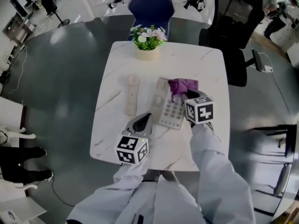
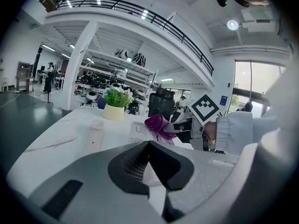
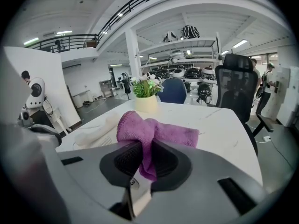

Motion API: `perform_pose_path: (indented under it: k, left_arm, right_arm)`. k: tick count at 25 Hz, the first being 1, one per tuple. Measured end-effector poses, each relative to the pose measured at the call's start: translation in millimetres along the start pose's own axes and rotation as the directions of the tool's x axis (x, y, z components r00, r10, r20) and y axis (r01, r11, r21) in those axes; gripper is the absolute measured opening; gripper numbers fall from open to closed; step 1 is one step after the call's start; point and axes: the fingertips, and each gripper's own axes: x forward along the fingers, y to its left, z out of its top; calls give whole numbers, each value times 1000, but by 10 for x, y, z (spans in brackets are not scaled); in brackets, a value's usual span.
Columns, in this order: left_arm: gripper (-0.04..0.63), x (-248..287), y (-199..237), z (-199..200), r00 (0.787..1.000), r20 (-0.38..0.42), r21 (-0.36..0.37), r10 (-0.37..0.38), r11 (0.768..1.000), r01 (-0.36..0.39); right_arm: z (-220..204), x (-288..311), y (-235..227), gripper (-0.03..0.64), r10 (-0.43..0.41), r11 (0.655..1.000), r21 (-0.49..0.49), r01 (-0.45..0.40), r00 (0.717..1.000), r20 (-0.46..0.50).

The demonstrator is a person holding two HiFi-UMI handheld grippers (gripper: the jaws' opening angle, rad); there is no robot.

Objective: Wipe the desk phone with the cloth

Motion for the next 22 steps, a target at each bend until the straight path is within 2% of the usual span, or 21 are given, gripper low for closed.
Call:
perform_pose_path:
  k: [22]
  left_arm:
    - [-2,-154,-68,-59,1000,8,3,7,1000,-7]
  right_arm:
    - [-245,-63,194,37,40,999,7,-39,998,-50]
